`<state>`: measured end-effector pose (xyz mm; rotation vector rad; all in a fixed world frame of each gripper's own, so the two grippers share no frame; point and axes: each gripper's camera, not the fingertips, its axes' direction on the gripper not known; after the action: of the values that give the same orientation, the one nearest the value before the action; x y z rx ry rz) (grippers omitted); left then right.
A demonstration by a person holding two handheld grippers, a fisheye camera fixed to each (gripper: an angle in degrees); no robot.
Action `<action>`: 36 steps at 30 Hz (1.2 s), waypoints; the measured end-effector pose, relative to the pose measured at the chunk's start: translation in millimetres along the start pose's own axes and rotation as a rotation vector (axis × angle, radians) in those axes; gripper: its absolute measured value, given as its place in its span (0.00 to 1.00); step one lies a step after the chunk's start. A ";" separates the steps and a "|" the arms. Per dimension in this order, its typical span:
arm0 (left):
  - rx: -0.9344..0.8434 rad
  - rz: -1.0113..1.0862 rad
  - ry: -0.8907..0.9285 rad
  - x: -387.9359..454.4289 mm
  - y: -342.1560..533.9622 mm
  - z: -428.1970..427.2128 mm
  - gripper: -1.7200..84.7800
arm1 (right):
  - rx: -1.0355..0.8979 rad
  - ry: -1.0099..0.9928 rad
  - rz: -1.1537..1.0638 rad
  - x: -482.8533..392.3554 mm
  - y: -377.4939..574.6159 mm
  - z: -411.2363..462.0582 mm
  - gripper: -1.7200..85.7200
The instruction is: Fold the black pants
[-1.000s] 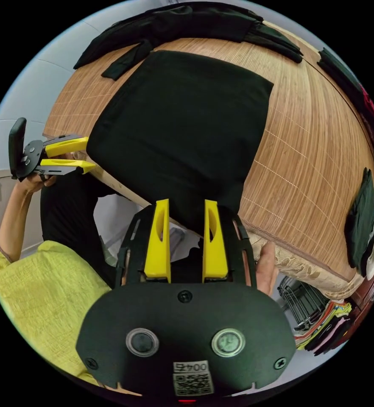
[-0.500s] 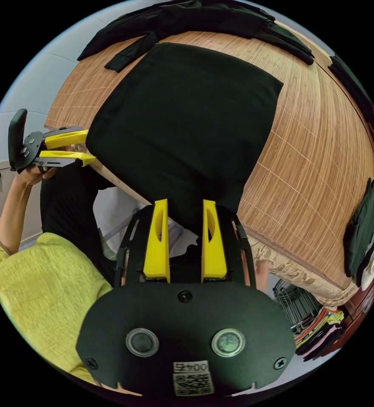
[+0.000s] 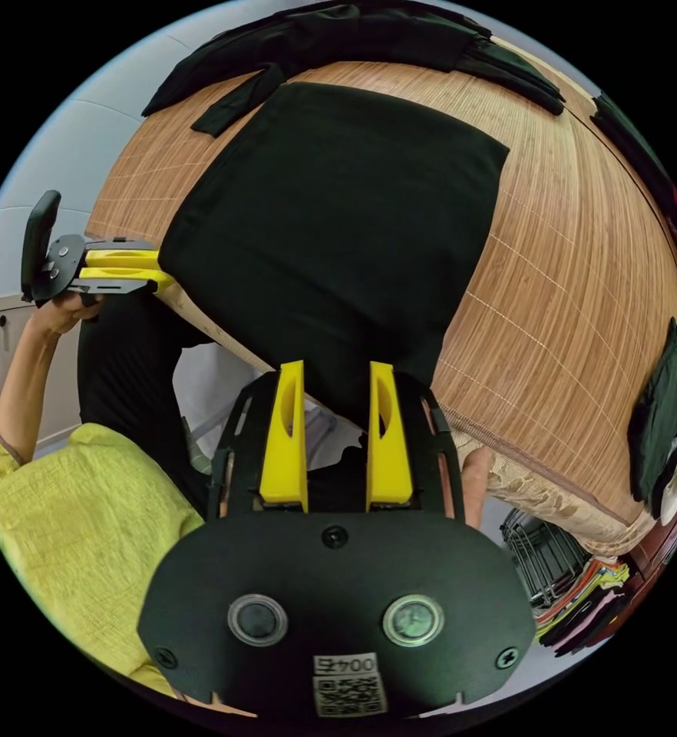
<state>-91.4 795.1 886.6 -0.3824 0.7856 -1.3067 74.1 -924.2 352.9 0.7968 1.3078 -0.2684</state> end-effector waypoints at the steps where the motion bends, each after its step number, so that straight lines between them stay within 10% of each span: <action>1: -0.015 -0.003 0.012 -2.9 1.5 3.6 0.06 | -0.001 -0.002 0.002 0.8 4.1 -4.6 0.16; 36: 0.066 0.046 -0.125 94.1 -33.2 17.7 0.17 | 0.408 -0.528 0.379 189.3 272.1 -139.6 0.07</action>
<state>-97.0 694.0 892.7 -0.3874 0.6413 -1.2496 183.2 -591.3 271.4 1.2027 0.5931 -0.4143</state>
